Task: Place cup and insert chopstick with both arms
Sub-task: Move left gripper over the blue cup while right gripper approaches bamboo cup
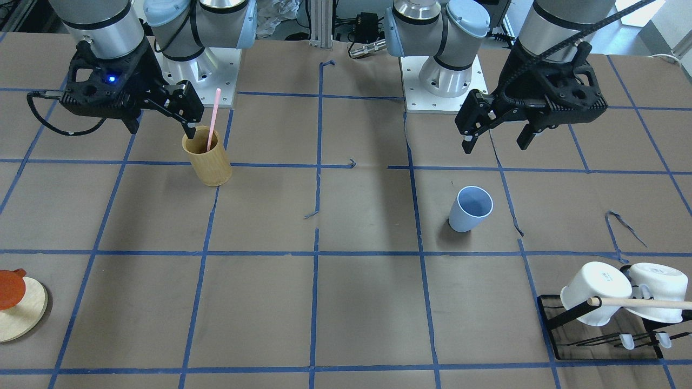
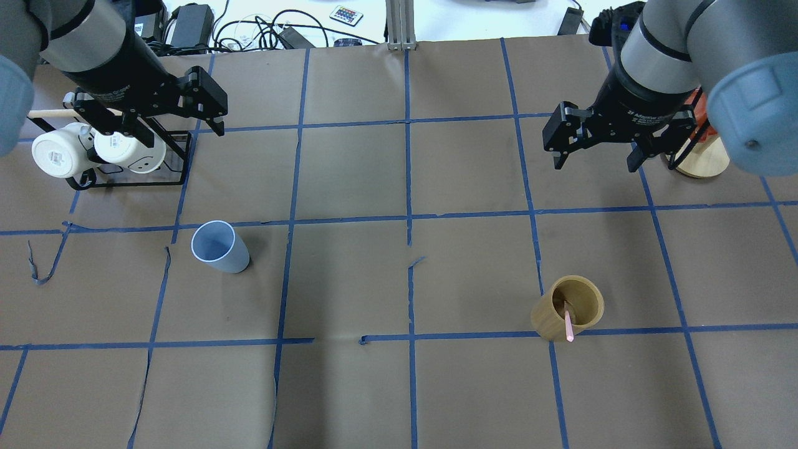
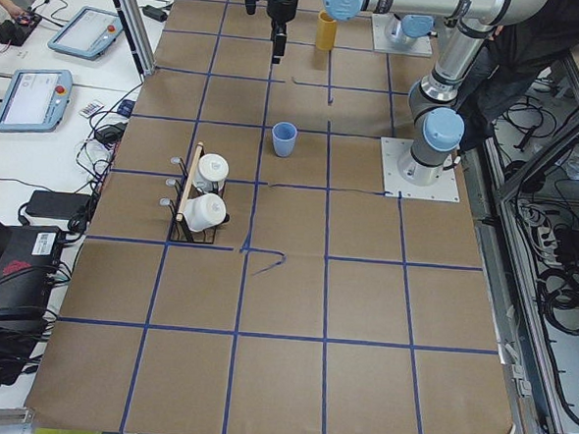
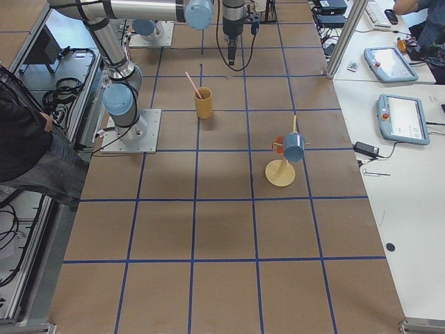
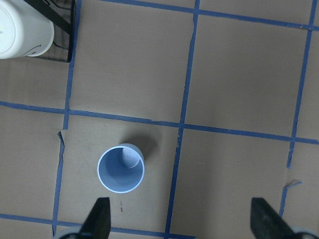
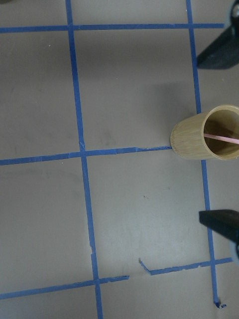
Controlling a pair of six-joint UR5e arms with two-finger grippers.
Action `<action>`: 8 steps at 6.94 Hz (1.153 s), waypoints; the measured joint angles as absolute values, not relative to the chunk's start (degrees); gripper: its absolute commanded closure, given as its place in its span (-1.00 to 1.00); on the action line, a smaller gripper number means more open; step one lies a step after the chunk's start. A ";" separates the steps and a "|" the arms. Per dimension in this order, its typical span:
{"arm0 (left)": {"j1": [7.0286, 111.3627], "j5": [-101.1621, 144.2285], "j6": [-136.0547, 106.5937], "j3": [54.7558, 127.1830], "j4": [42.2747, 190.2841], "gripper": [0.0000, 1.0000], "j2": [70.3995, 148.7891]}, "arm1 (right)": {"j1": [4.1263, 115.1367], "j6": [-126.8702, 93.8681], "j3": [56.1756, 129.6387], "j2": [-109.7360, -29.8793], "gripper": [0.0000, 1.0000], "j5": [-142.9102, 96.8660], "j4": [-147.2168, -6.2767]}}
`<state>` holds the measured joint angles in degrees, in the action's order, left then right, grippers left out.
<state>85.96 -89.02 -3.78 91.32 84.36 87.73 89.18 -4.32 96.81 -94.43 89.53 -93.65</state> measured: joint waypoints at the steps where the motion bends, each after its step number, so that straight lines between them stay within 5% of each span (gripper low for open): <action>1: 85.96 -89.01 -3.78 91.31 84.35 -1.00 87.62 | 89.18 -4.34 96.83 -94.51 -1.00 89.53 -93.64; 8: 85.94 -88.94 -3.86 91.31 84.08 -1.00 88.36 | 89.13 -4.73 95.02 -96.10 -1.00 90.29 -87.54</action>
